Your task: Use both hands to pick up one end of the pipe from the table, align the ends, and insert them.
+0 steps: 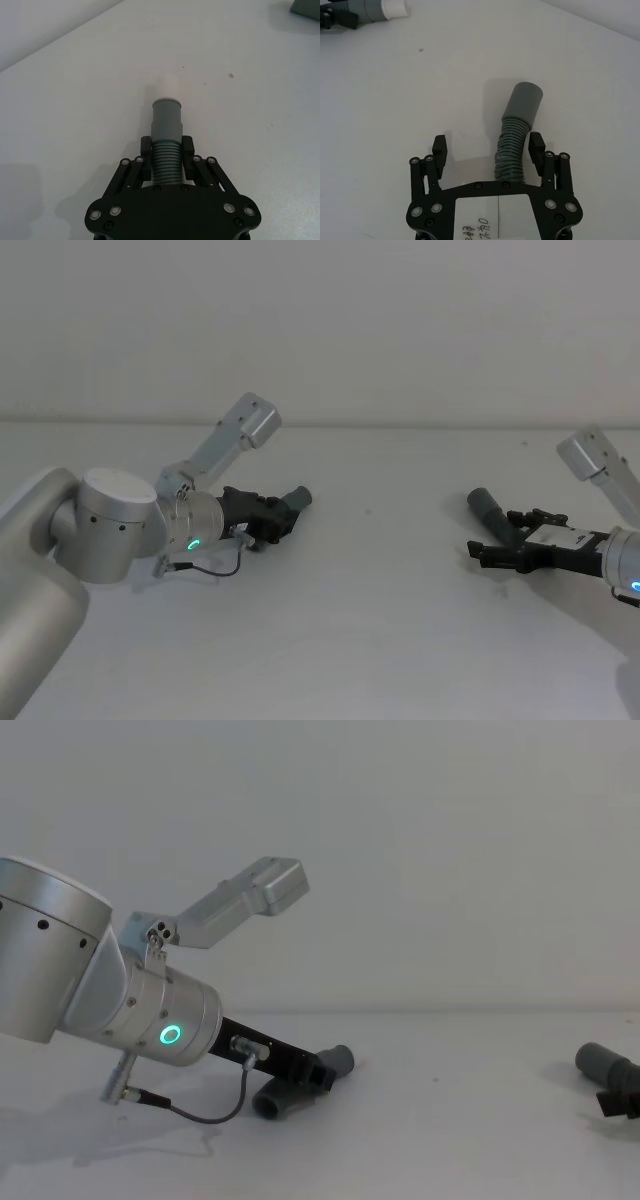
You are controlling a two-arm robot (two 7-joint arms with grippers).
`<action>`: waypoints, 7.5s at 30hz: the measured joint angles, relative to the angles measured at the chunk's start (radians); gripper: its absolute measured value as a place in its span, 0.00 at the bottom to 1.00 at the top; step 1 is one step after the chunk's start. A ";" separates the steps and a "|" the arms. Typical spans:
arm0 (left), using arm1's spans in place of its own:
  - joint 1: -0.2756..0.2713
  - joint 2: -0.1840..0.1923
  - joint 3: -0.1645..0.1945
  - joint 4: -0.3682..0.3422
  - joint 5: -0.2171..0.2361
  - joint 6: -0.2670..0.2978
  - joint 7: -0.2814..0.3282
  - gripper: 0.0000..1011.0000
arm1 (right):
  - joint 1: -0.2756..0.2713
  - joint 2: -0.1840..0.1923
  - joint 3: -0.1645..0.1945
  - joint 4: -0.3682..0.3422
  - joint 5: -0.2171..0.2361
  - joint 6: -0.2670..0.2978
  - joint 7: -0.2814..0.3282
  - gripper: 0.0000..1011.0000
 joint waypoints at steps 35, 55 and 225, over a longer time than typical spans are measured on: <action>0.000 0.000 0.000 0.000 0.000 0.000 0.000 0.34 | 0.008 -0.001 -0.005 0.007 0.001 0.000 0.005 0.27; 0.000 0.000 0.000 0.000 0.000 0.000 0.000 0.34 | 0.008 -0.001 -0.005 0.007 0.001 0.000 0.004 0.27; -0.366 0.225 0.251 0.125 -0.148 -0.525 -0.948 0.34 | 0.241 0.120 -0.217 0.043 0.241 -0.161 0.739 0.27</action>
